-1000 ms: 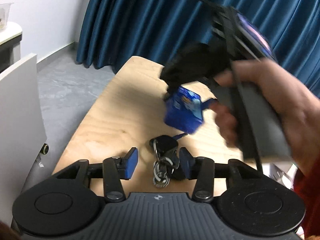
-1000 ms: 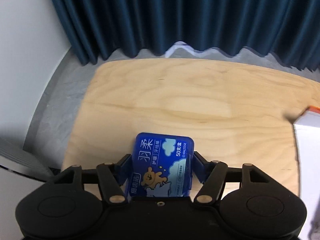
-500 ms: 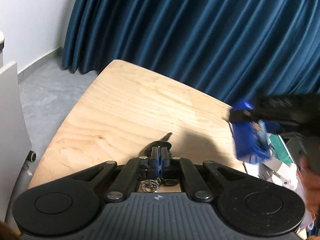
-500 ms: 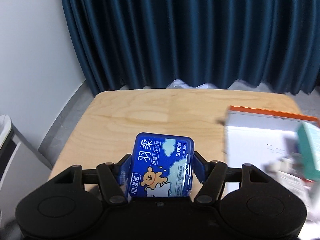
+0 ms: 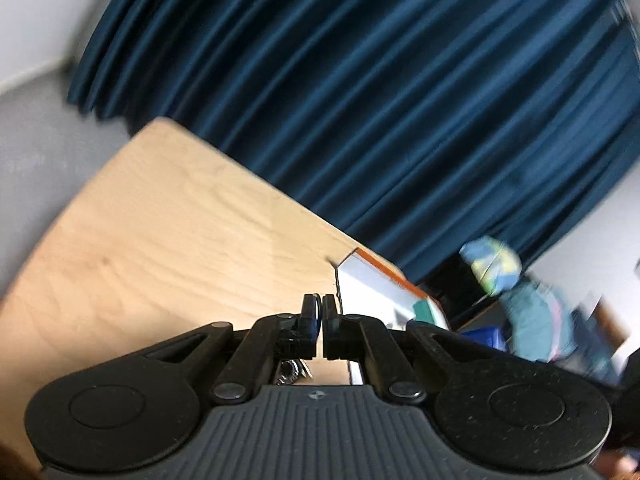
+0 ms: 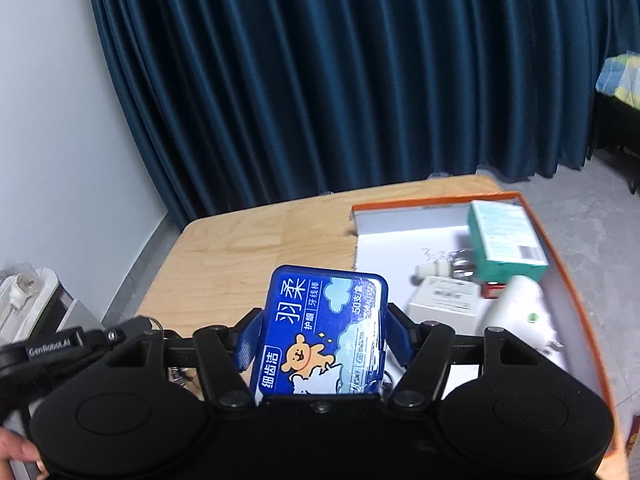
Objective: Organize rigid objects
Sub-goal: 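Carry the car keys and blue tin toward the tray with both tools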
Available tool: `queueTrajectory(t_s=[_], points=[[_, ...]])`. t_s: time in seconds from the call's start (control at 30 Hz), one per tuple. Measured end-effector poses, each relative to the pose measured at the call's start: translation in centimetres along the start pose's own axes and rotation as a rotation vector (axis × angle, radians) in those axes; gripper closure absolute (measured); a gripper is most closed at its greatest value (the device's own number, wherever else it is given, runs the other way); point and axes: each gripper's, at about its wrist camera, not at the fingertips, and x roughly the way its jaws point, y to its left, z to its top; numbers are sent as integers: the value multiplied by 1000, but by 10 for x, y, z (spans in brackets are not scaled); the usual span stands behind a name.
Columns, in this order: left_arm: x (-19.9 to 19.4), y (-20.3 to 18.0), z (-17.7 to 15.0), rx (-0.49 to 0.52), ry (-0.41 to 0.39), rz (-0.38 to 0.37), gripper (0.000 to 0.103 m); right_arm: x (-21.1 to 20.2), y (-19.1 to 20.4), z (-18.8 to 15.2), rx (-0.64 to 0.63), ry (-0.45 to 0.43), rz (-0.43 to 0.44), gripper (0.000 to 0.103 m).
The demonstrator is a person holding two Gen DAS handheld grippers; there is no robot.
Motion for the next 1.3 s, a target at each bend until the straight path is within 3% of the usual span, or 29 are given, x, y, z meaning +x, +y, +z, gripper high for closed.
queueTrajectory(t_s=[0.27, 0.6, 0.73, 0.8, 0.87, 1.0, 1.13, 1.2, 1.3], points=[[-4, -84, -6, 218, -13, -12, 98, -58, -29, -5, 9, -79, -37, 28], [30, -167, -35, 401, -9, -78, 98, -106, -80, -18, 78, -130, -86, 28], [37, -165, -45, 467, -13, -39, 98, -118, -101, -28, 109, -134, -100, 28], [43, -152, -51, 453, 36, -22, 97, -123, -109, -34, 116, -141, -109, 28], [48, -134, -62, 474, 81, 49, 96, -125, -116, -40, 127, -142, -105, 28], [72, -88, -72, 418, 242, 107, 66, -122, -121, -49, 140, -130, -98, 28], [104, -64, -72, 433, 397, 73, 57, -116, -125, -51, 149, -116, -95, 27], [105, -59, -79, 535, 395, 50, 46, -116, -123, -52, 145, -112, -99, 27], [90, -51, -93, 624, 367, -45, 33, -116, -125, -51, 144, -110, -103, 27]])
